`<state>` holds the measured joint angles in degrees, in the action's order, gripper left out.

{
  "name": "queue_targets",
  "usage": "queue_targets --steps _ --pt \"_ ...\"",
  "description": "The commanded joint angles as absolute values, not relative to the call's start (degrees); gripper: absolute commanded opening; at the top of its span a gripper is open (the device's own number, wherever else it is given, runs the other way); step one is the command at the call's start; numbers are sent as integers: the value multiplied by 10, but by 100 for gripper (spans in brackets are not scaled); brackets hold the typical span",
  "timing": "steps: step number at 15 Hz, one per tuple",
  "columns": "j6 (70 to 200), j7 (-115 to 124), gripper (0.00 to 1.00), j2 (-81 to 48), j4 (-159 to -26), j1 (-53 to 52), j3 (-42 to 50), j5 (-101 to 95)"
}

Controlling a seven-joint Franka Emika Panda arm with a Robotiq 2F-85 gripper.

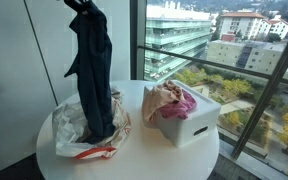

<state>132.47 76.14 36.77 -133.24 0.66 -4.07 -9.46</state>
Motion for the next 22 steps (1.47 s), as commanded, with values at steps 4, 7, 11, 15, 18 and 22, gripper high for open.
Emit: queue_targets --steps 4,7,11,15,18,22 --pt "1288 630 2 319 -1362 23 -27 -42" --pt "1288 588 2 268 -1381 26 -37 -46" --pt "1296 550 2 202 -1389 18 -60 -63" --pt "1358 525 2 183 -1398 0 -84 -65" --pt "1437 512 2 190 -1411 -12 -93 -58" --pt "1540 504 2 211 -1427 -19 -104 -52"
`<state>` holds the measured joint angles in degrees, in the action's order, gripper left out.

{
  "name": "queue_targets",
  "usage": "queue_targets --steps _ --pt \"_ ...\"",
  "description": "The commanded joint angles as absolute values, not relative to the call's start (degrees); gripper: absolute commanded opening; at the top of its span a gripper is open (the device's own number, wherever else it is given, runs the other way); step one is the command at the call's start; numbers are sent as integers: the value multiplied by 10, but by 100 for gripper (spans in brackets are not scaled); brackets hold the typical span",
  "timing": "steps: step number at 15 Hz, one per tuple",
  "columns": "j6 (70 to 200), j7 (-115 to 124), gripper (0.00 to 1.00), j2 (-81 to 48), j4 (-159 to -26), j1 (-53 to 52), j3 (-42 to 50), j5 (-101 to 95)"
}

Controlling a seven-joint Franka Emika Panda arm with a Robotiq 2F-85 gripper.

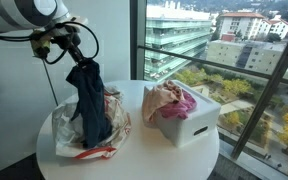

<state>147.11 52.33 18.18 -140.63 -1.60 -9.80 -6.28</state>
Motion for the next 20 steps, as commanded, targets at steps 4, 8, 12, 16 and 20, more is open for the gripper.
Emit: queue_targets --steps 4,8,12,16,20 --pt "1578 495 2 183 -1425 -19 -88 -2" --pt "1476 375 2 145 -1396 -57 -21 174" --pt "1402 392 2 110 -1378 -12 -15 177" --pt "1399 438 2 77 -1374 20 -21 106" --pt "1388 505 2 22 -1378 23 -34 -35"
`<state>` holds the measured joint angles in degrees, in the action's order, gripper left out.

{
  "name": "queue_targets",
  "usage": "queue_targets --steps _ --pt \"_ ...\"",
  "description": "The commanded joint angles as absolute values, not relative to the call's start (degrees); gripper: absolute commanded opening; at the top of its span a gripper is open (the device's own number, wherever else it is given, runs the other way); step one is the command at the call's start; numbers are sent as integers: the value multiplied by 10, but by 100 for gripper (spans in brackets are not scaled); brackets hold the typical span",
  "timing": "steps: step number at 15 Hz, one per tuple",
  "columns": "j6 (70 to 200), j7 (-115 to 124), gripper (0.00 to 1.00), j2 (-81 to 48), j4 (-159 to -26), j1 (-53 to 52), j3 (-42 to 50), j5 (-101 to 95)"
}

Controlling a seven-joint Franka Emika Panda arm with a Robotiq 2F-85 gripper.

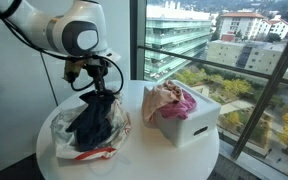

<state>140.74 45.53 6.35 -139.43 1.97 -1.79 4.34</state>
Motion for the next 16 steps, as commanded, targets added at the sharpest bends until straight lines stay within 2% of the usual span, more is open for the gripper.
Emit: queue_targets --steps 1,4,13,16 --pt "1383 520 2 8 -1378 17 -35 -70" --pt "1351 533 2 -32 -1373 -4 -35 -137" --pt "1488 534 2 -58 -1372 -64 -34 -223" --pt "1494 511 2 -88 -1361 -68 -31 -205"
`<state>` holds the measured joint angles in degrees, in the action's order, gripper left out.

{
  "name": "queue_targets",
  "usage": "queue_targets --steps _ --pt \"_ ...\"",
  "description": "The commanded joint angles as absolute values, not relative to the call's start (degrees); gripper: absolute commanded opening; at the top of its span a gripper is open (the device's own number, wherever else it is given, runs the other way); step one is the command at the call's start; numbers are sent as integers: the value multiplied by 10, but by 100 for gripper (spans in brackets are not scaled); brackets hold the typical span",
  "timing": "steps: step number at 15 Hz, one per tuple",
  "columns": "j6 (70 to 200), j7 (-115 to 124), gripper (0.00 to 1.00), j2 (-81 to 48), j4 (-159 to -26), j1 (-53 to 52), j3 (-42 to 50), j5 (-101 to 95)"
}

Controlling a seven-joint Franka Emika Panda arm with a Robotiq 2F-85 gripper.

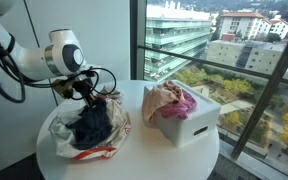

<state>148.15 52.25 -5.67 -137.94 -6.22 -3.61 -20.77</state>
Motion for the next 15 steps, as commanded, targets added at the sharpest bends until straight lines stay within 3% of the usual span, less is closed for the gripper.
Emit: queue_targets --steps 1,9,10,12,15 --pt "1486 499 2 -99 -1361 -68 -32 -196" --pt "1503 427 2 -183 -1362 -113 -26 -190" --pt "1490 425 34 -185 -1354 -119 -25 -182" --pt "1488 452 40 -179 -1347 -137 -5 -209" --pt "1474 507 62 -159 -1341 -159 29 -251"
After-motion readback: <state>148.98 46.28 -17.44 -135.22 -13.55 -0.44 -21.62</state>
